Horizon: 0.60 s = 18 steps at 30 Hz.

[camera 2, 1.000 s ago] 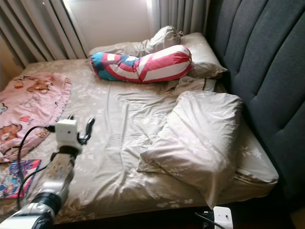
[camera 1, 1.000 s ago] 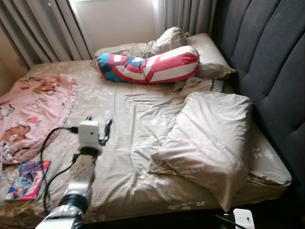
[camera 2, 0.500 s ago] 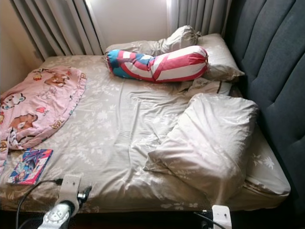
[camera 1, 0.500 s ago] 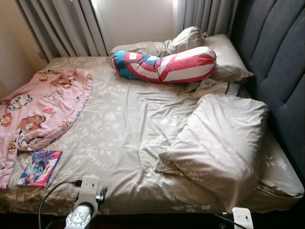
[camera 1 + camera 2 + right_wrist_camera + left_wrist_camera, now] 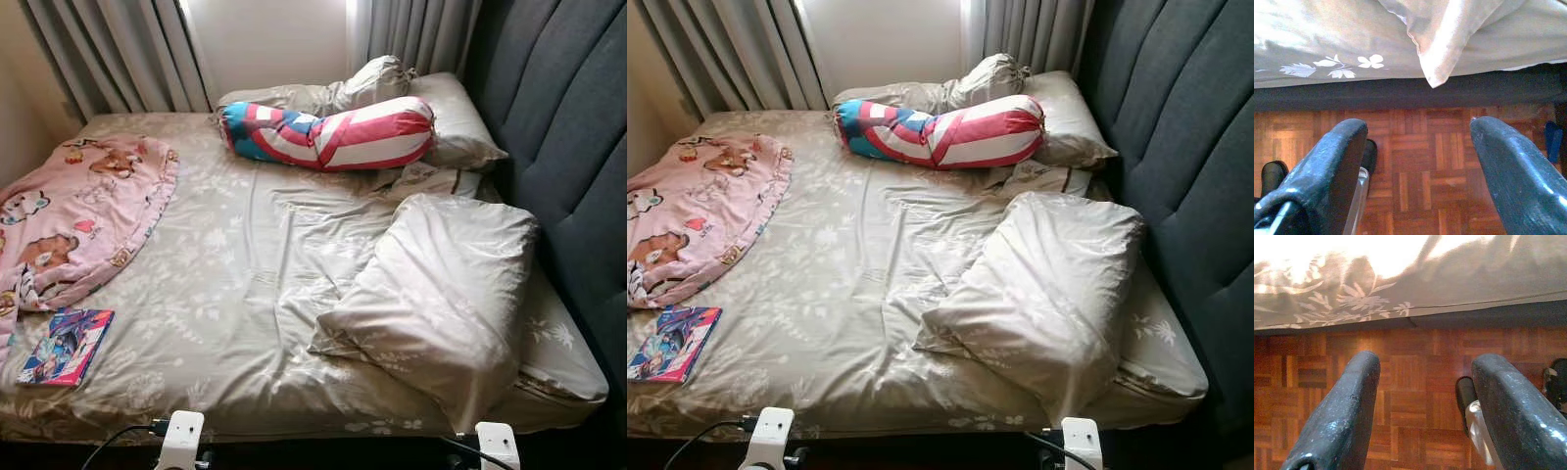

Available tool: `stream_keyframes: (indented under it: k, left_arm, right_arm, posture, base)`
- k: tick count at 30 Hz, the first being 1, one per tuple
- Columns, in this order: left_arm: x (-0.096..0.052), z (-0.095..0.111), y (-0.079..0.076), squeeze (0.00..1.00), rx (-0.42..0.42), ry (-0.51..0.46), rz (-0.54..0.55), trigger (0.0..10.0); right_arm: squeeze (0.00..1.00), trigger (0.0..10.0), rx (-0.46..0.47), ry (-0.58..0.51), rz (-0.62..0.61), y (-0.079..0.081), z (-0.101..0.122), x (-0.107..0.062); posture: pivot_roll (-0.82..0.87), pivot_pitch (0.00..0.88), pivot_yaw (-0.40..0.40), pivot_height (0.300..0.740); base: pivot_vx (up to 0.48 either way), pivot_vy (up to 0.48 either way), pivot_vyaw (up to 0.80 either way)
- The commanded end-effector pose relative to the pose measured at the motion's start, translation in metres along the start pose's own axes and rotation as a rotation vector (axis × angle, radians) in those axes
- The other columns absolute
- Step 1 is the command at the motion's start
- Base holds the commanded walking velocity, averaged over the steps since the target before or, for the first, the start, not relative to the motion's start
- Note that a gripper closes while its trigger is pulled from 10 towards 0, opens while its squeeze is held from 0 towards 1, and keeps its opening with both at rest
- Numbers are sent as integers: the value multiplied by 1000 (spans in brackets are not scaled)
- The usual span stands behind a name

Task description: Clean up the room

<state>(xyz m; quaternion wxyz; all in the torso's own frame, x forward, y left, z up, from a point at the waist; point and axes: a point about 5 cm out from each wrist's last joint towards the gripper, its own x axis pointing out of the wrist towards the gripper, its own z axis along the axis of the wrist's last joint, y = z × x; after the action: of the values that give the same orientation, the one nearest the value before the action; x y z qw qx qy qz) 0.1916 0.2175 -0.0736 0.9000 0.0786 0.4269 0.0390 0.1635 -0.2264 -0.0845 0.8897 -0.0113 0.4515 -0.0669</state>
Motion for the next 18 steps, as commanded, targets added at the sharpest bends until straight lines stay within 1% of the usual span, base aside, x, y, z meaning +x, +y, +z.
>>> stream_keyframes:
  k: [1,3,5,7,13,18]
  left_arm:
    - [0,-1,-3,0,16,14,-1,10000]
    - [0,0,-10,0,-5,3,-8,10000]
    - [0,0,-10,0,-12,-2,-11,10000]
    - [0,2,-14,0,-41,-22,-32,10000]
    - [0,2,-14,0,-60,-20,-36,10000]
    - [0,0,-15,0,-57,-11,-37,10000]
  right_arm:
    - [0,10000,8,16,5,1,-3,0]
    - [0,10000,8,18,6,2,-4,0]
    - [0,10000,9,19,7,2,-4,0]
    - [0,10000,7,21,8,2,-4,0]
    - [0,10000,17,20,11,2,-3,0]
    - [0,10000,15,23,14,2,-4,0]
  posture:
    - [57,0,10,740]
    - [55,0,13,740]
    - [55,0,13,740]
    - [53,0,11,740]
    - [57,0,15,740]
    - [68,0,11,740]
  base:
    - [0,0,0]
    - [0,0,0]
    - [0,0,0]
    - [0,0,0]
    - [0,0,0]
    - [0,0,0]
